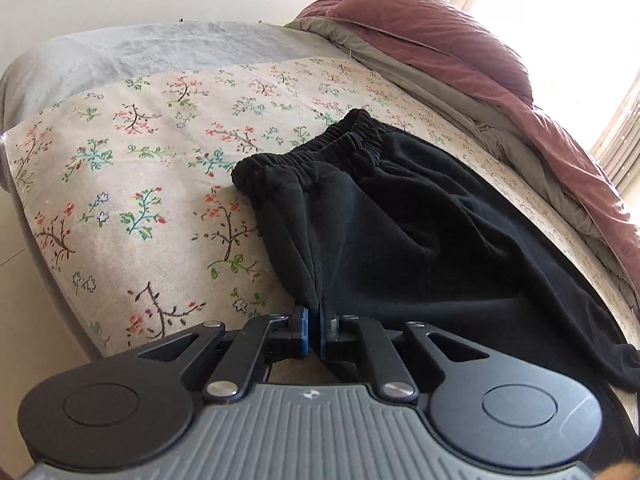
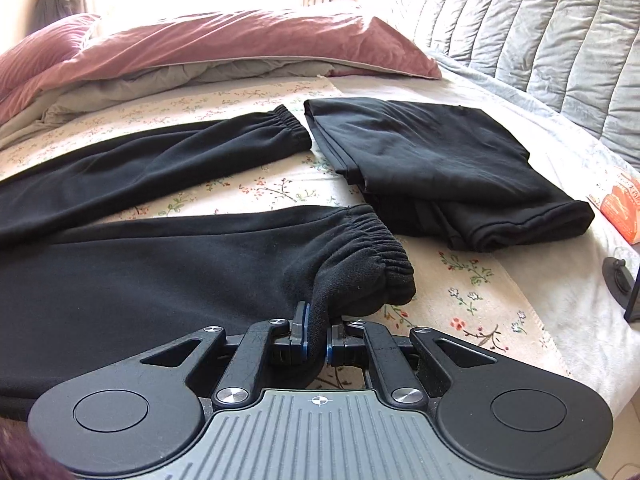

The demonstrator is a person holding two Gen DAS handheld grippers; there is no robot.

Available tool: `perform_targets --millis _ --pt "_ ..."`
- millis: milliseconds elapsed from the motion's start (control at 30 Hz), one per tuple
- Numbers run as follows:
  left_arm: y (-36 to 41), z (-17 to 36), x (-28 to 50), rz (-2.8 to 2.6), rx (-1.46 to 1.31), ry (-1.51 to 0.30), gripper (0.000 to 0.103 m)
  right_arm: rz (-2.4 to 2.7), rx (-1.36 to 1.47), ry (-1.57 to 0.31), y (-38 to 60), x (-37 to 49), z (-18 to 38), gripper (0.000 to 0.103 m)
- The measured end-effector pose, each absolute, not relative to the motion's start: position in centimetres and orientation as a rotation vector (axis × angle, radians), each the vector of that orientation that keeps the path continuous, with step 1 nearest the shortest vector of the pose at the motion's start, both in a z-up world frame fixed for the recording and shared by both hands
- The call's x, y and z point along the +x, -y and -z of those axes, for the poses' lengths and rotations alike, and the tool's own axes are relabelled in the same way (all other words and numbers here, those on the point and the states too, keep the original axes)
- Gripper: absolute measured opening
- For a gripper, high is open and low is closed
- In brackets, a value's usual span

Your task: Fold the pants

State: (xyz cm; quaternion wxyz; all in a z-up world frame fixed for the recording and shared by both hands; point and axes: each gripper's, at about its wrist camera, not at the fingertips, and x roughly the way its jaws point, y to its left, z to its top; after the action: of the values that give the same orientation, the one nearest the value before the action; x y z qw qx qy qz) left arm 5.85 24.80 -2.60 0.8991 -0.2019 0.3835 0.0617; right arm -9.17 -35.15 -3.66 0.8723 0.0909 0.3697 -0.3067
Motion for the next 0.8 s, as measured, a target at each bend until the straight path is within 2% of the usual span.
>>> perform_targets --millis 133,267,367,400,467,567,800 --pt "-24.5 3.8 5.6 -0.111 -0.371 -0.858 0.017 0.66 0.179 -0.83 35.6 -9.2 4.7 0.005" --pt "-23.5 3.4 5.2 -0.101 -0.301 -0.844 0.029 0.672 0.158 -0.899 35.4 -8.5 6.2 0.007" --pt "-22.8 2.9 5.8 -0.148 -0.233 -0.815 0.055 0.673 0.154 -0.896 35.2 -8.5 5.6 0.033" --pt "-22.7 2.5 5.7 -0.161 -0.2 -0.794 0.059 0.677 0.171 -0.891 35.4 -8.7 5.3 0.039" --pt "-22.1 1.8 5.5 -0.159 -0.166 -0.746 0.063 0.674 0.222 -0.865 36.1 -9.2 4.5 0.06" --pt "-20.7 0.5 5.3 -0.118 -0.147 -0.689 0.075 0.696 0.262 -0.813 37.2 -10.1 3.1 0.068" --pt "-14.3 0.7 6.3 0.125 -0.078 -0.678 0.088 0.714 0.238 -0.78 40.0 -9.1 1.9 0.07"
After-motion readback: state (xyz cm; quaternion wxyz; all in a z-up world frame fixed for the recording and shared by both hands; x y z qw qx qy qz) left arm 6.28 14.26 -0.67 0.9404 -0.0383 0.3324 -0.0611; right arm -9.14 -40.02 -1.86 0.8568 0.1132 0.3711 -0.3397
